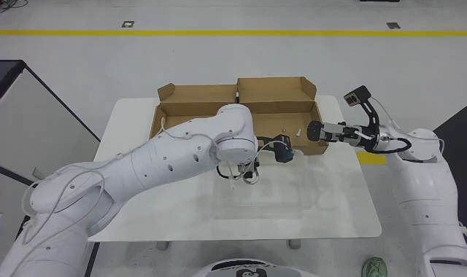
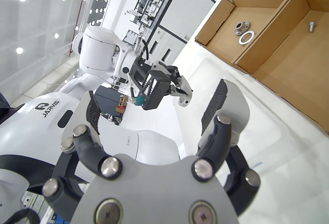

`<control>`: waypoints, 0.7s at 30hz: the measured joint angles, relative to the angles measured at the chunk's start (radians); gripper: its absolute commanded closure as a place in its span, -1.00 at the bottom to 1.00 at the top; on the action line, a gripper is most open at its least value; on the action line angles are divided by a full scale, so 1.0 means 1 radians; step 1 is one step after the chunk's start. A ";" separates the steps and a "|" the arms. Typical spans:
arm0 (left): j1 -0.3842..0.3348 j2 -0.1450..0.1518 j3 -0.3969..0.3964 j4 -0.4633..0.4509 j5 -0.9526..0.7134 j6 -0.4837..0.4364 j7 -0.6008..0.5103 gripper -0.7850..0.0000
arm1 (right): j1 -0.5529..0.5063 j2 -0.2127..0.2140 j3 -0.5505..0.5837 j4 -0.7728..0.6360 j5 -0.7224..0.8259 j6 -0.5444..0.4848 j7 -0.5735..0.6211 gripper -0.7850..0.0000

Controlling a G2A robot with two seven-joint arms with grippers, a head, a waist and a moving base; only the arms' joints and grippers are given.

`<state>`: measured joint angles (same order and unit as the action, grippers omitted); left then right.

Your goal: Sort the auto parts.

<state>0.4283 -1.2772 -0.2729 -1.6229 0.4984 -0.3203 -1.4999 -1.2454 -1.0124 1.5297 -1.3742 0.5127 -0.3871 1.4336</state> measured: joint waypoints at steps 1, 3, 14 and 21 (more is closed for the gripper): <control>-0.001 0.001 0.000 -0.001 0.000 0.001 -0.001 1.00 | 0.000 0.000 0.000 0.000 0.000 0.000 0.000 -1.00; -0.001 0.000 0.001 -0.001 0.001 0.001 -0.001 1.00 | 0.000 0.000 0.000 0.000 0.000 0.000 0.000 -1.00; 0.000 0.000 0.000 0.000 0.001 0.001 -0.001 1.00 | 0.000 0.000 0.000 0.000 0.000 0.000 0.000 -1.00; 0.023 0.032 -0.125 0.006 -0.035 0.028 0.133 1.00 | 0.000 0.000 0.000 0.000 0.000 0.000 0.000 -1.00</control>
<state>0.4515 -1.2455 -0.3981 -1.6170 0.4634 -0.2919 -1.3673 -1.2454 -1.0124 1.5297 -1.3742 0.5127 -0.3871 1.4336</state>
